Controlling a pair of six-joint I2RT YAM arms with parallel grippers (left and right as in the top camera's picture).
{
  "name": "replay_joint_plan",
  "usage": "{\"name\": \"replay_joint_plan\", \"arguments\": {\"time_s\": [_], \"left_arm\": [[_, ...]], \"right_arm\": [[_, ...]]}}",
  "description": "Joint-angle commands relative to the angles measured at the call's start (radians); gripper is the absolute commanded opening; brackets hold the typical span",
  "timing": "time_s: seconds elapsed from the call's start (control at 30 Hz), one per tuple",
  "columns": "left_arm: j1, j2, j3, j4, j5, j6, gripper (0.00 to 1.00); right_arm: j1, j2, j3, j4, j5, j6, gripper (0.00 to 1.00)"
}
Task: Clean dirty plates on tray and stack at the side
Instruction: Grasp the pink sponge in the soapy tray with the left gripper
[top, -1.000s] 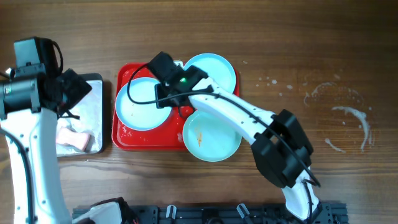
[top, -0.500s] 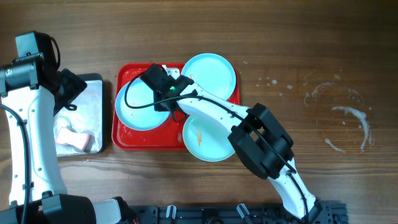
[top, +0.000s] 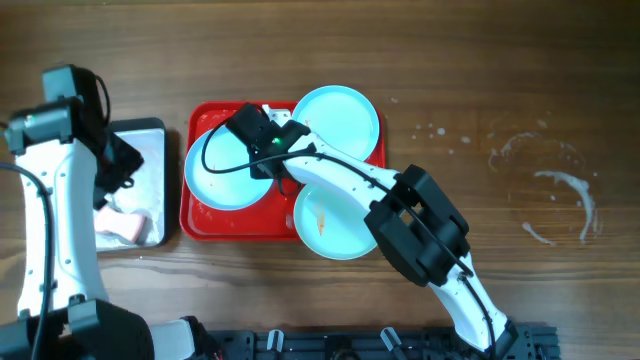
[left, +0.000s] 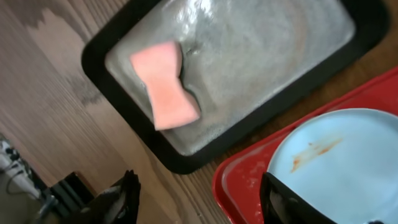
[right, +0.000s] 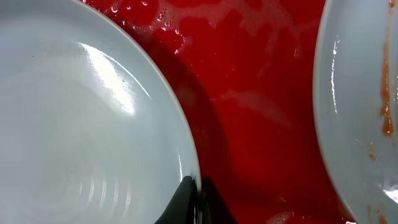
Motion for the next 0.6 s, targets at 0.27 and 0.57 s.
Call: {"name": "replay_joint_plan", "arguments": {"time_s": [0.27,0.57], "left_arm": [[0.052,0.01,-0.268,0.192,-0.037,-0.142,0.94],[0.228,0.011,-0.37,0.419,-0.043,-0.144,0.91]], "right_arm": [[0.002,0.036,0.002,-0.018,0.023,-0.028,0.04],[0.002,0.036,0.002,-0.008,0.023,-0.031,0.04]]}}
